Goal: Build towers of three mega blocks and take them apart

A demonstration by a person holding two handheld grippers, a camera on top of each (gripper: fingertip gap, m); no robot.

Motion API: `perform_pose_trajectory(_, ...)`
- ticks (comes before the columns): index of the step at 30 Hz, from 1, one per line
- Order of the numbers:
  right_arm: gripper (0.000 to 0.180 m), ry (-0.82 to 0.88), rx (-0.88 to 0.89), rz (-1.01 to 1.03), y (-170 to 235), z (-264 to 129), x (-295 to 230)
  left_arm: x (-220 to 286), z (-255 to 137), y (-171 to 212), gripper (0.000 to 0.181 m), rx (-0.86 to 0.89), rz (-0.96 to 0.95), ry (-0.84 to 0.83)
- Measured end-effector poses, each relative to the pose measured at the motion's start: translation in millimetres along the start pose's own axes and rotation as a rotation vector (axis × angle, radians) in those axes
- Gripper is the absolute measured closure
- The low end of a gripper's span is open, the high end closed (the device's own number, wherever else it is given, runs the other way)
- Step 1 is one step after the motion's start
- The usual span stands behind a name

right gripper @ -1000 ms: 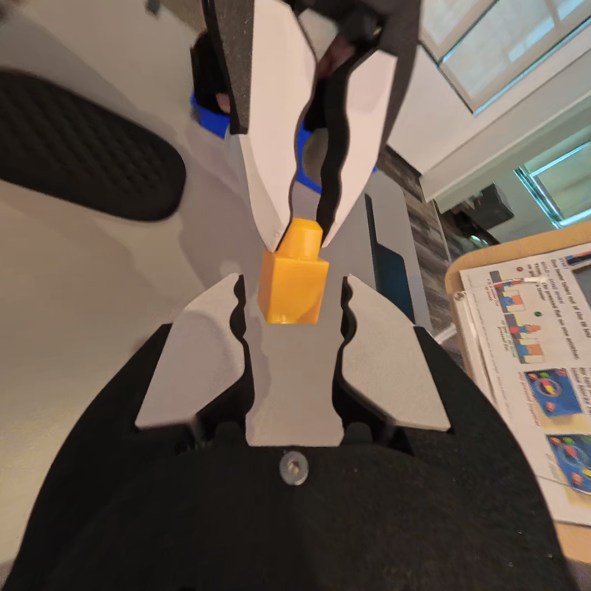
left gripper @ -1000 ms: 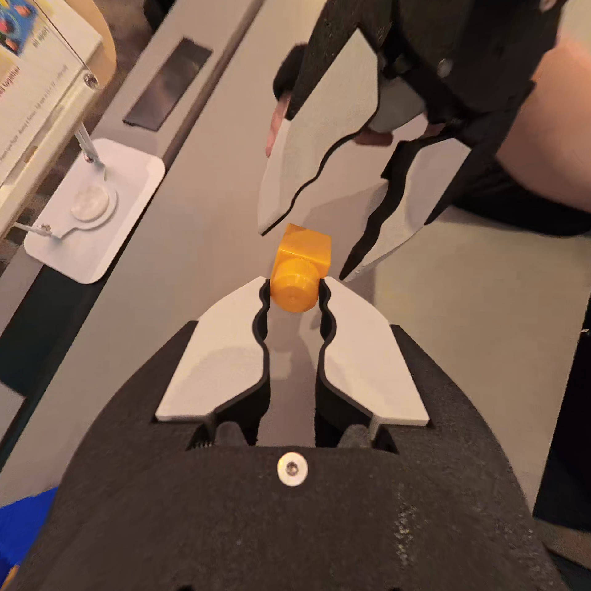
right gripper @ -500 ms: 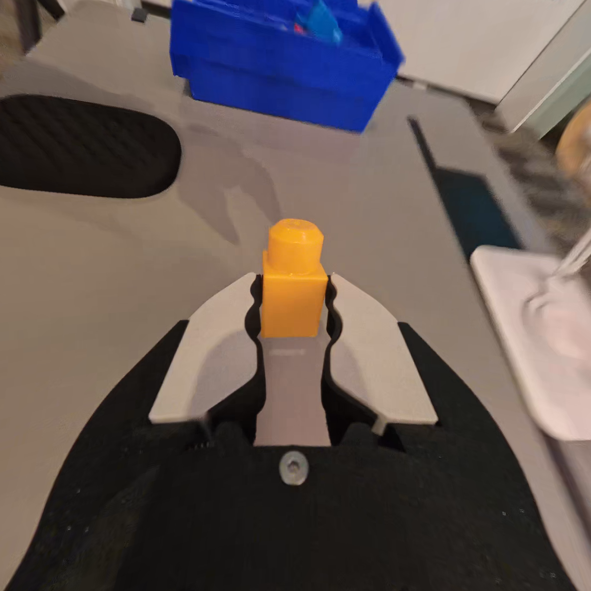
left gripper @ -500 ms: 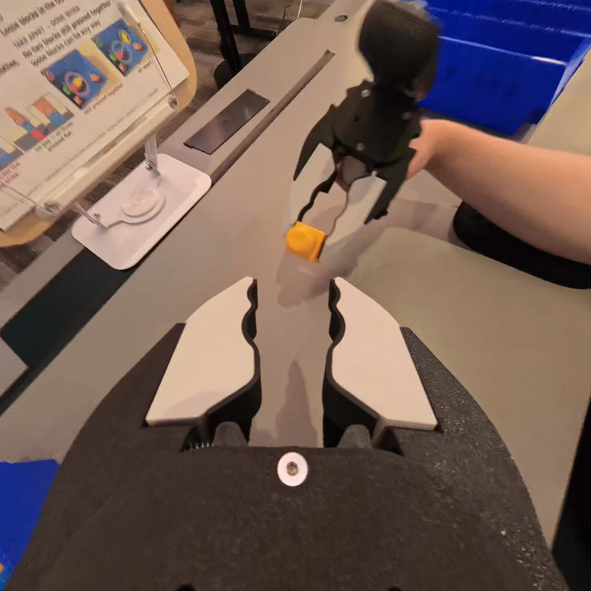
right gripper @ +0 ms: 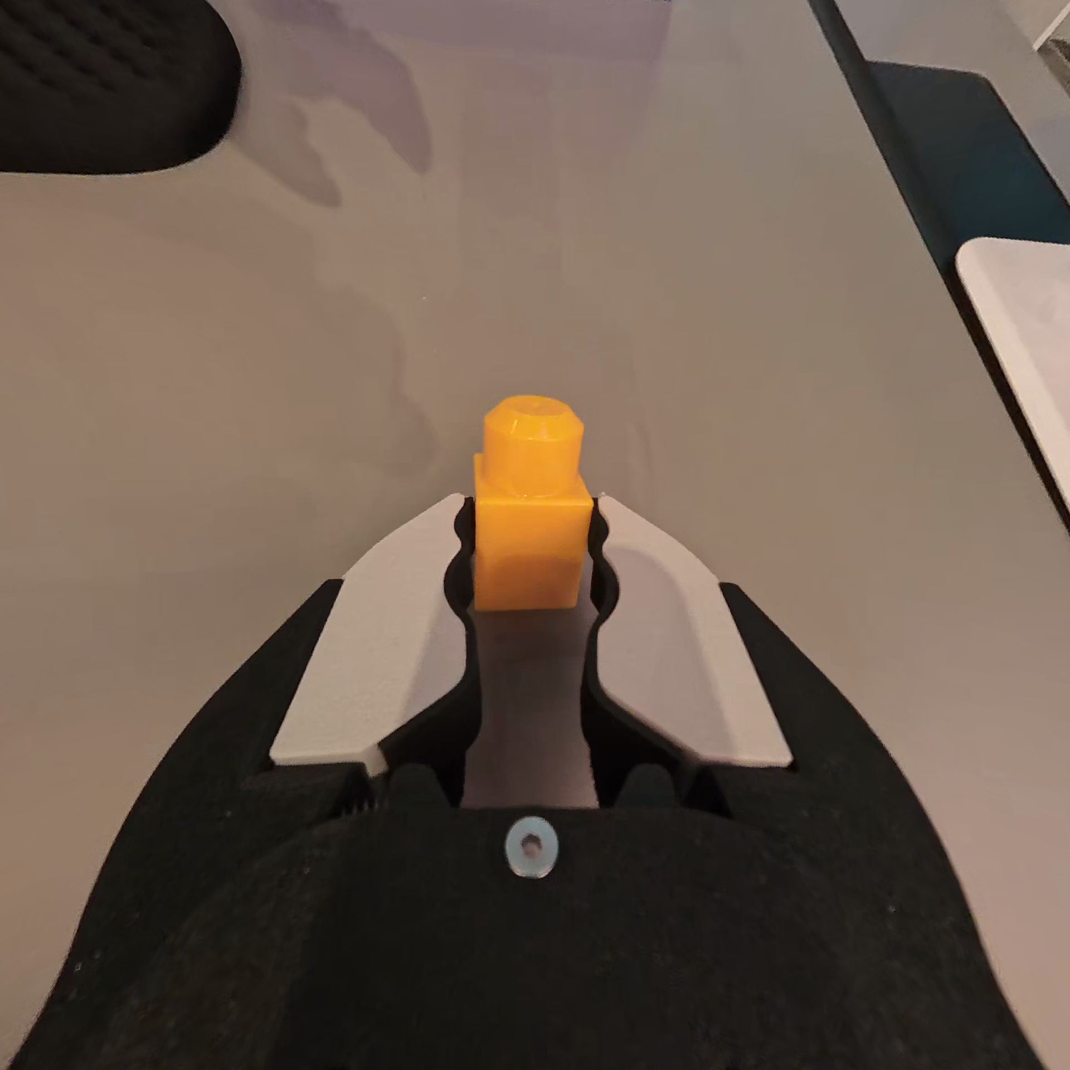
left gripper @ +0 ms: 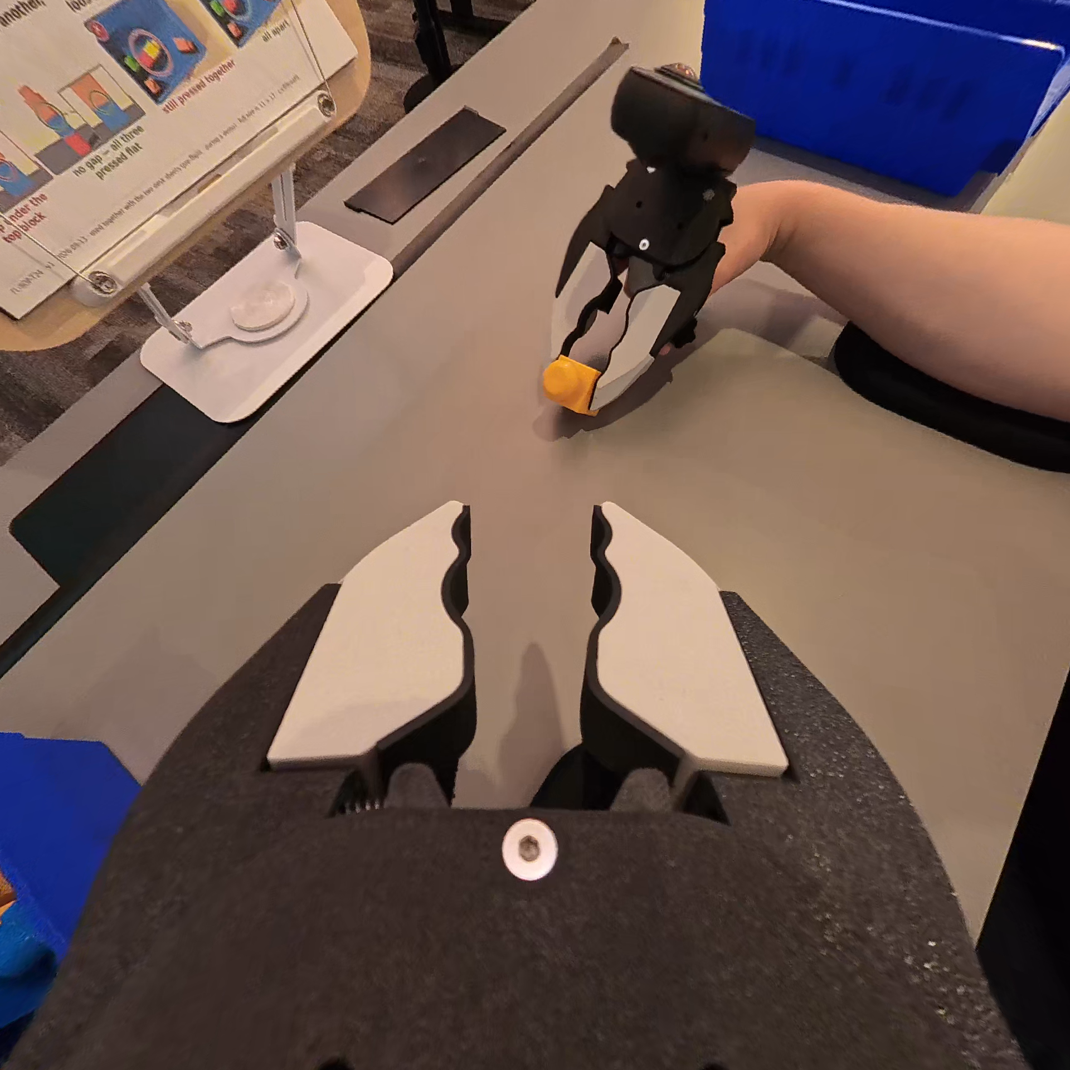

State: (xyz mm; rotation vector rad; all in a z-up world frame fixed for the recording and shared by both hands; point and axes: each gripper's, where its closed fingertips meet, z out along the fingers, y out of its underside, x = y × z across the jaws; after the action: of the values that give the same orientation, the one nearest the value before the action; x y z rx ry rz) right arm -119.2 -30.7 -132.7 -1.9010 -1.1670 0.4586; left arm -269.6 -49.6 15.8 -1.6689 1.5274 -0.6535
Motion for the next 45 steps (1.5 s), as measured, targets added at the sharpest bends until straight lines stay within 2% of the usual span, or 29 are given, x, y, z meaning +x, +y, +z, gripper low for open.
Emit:
perform_pose_trajectory(8, 0.143, 0.013, -0.032, 0.040, 14, -16, 5, -4, -9, -2, 0.141, 0.020, -0.020, -0.014)
perform_pose_trajectory(12, 0.143, 0.011, -0.128, 0.048, 32, -19, 4, -15, -27, -3, 0.140, 0.051, -0.045, -0.066)
perform_pose_trajectory(16, 0.140, -0.001, -0.130, 0.074, 34, -19, 4, -40, -60, 5, 0.135, 0.035, -0.066, -0.172)
perform_pose_trajectory(19, 0.126, 0.059, -0.090, 0.064, 23, -26, 12, -77, -108, 14, 0.132, 0.031, -0.093, -0.325)
perform_pose_trajectory(21, 0.118, 0.088, -0.034, 0.081, 13, -36, 18, -107, -144, 32, 0.132, -0.002, -0.156, -0.424)
perform_pose_trajectory(25, 0.112, 0.152, 0.103, 0.100, -10, -61, 31, -162, -196, 113, 0.132, -0.214, -0.327, -0.602)
perform_pose_trajectory(28, 0.114, 0.219, 0.162, 0.102, -19, -77, 41, -173, -189, 169, 0.132, -0.293, -0.478, -0.581)
perform_pose_trajectory(30, 0.115, 0.246, 0.182, 0.099, -22, -84, 44, -186, -179, 193, 0.133, -0.274, -0.597, -0.626)
perform_pose_trajectory(33, 0.116, 0.275, 0.191, 0.099, -21, -90, 48, -204, -159, 207, 0.136, -0.125, -0.853, -0.638)
perform_pose_trajectory(37, 0.116, 0.291, 0.140, 0.101, -10, -87, 50, -224, -145, 223, 0.138, -0.032, -1.162, -0.659)
perform_pose_trajectory(42, 0.116, 0.283, 0.089, 0.105, 0, -76, 49, -233, -143, 227, 0.124, -0.081, -1.374, -0.664)
perform_pose_trajectory(45, 0.116, 0.278, 0.058, 0.098, 4, -70, 48, -232, -145, 227, 0.126, -0.126, -1.465, -0.686)
